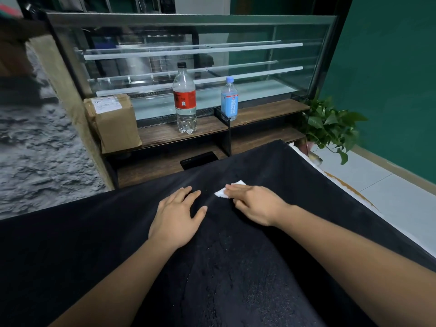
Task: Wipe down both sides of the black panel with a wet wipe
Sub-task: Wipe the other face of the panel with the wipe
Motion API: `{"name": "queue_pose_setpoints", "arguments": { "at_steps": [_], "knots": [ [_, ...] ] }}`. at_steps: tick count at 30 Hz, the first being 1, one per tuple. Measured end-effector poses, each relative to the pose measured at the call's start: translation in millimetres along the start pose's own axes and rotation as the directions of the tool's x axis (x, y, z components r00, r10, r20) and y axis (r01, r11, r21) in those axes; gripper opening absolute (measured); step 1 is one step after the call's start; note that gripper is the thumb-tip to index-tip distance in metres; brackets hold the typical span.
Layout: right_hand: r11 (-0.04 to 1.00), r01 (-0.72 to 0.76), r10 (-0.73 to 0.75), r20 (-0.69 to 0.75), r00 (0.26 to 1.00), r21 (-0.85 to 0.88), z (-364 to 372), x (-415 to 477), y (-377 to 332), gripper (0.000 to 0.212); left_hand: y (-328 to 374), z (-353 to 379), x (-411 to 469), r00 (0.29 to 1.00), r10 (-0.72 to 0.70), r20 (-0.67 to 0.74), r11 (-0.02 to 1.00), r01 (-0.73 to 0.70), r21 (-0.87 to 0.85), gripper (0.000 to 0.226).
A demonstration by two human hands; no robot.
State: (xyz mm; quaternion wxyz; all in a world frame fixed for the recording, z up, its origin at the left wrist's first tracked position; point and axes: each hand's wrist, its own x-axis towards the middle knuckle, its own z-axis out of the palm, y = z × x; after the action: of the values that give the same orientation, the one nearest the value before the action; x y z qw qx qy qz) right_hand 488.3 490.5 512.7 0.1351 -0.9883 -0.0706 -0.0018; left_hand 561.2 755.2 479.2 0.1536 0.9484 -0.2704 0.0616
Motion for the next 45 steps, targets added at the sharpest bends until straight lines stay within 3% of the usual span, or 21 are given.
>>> {"name": "queue_pose_setpoints", "arguments": {
  "at_steps": [10,17,26,36,45],
  "knots": [
    [0.962,-0.273,0.271,-0.071,0.96,-0.016,-15,29,56,0.05,1,2,-2,0.999,-0.013,-0.032,1.0,0.013,-0.003,0.068],
    [0.905,-0.425,0.421,-0.116,0.9,-0.017,0,52,28,0.049,2,2,-2,0.999,-0.02,-0.032,1.0,0.02,-0.007,0.068],
    [0.976,-0.215,0.211,-0.115,0.971,-0.028,21,59,-24,0.041,2,4,-1,0.999,-0.03,-0.041,1.0,0.029,-0.009,0.067],
    [1.0,0.012,-0.011,-0.041,0.999,0.024,20,61,-37,0.051,-1,7,1,0.998,-0.028,-0.054,1.0,0.028,0.003,0.067],
    [0.997,-0.045,0.047,-0.026,0.999,0.065,-1,71,14,0.052,0,4,0,0.998,-0.031,-0.056,0.999,0.03,-0.023,0.067]
  ]
}}
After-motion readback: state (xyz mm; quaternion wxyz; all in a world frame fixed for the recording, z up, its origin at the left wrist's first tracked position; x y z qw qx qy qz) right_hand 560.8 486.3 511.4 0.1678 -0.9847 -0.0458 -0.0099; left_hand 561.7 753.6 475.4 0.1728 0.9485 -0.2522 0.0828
